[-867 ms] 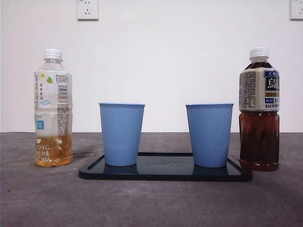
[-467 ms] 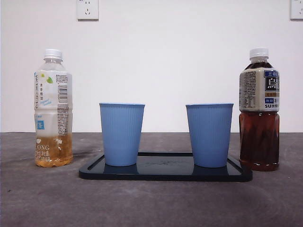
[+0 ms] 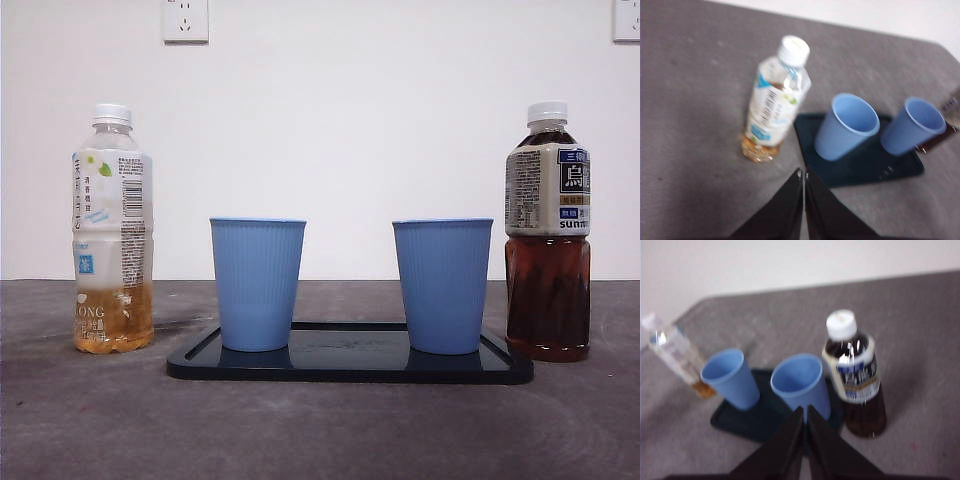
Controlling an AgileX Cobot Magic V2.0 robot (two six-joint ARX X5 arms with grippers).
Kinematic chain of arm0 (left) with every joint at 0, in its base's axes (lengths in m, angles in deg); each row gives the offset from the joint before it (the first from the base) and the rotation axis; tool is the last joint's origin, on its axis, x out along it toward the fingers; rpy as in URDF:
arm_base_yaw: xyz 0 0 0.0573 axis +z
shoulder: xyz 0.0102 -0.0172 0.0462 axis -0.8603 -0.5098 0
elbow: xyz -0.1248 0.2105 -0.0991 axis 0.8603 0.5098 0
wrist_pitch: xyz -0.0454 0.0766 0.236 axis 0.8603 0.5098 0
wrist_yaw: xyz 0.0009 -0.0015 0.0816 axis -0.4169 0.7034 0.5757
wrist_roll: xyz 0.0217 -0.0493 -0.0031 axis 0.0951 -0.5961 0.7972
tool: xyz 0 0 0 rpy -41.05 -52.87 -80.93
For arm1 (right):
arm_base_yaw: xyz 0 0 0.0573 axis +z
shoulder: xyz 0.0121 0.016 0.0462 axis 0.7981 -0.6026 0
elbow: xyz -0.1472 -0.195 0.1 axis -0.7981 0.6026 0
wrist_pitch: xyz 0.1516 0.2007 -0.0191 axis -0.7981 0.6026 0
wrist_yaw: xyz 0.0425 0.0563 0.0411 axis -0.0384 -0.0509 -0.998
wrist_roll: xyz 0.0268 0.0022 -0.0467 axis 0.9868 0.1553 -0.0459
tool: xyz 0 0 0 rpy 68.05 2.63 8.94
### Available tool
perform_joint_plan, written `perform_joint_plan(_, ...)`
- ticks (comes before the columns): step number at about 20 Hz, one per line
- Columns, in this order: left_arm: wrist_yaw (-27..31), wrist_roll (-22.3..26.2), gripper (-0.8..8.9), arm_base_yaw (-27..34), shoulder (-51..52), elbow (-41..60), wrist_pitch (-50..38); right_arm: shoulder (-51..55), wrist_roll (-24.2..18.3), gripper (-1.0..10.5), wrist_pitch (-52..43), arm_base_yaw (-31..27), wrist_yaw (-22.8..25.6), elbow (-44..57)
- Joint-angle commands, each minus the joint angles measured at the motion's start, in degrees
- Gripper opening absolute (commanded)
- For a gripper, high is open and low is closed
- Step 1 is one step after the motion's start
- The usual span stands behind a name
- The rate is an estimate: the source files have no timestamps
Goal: Pour the drink into the cup
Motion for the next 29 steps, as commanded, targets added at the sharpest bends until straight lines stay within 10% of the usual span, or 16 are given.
perform_joint_plan(1, -0.72, 2.71, 0.07, -0.07, -0.24, -1.03, 1.03, -0.28, -2.78, 0.8, 1.97, 0.00, -0.15, -0.79)
perform_joint_plan(9, -0.72, 3.19, 4.44, -0.07, -0.24, -1.03, 2.51, -0.28, -3.72, 4.2, 4.04, 0.37, -0.07, -0.79)
perform_joint_plan(16, -0.72, 3.17, 4.44, -0.07, -0.24, -1.03, 2.47, -0.31, -3.39, 4.2, 3.37, 1.25, -0.11, -0.79)
perform_joint_plan(29, -0.72, 3.19, 4.41, -0.07, -0.24, -1.03, 2.25, -4.37, 10.88, 4.3, -13.29, 3.87, 4.48, 10.10)
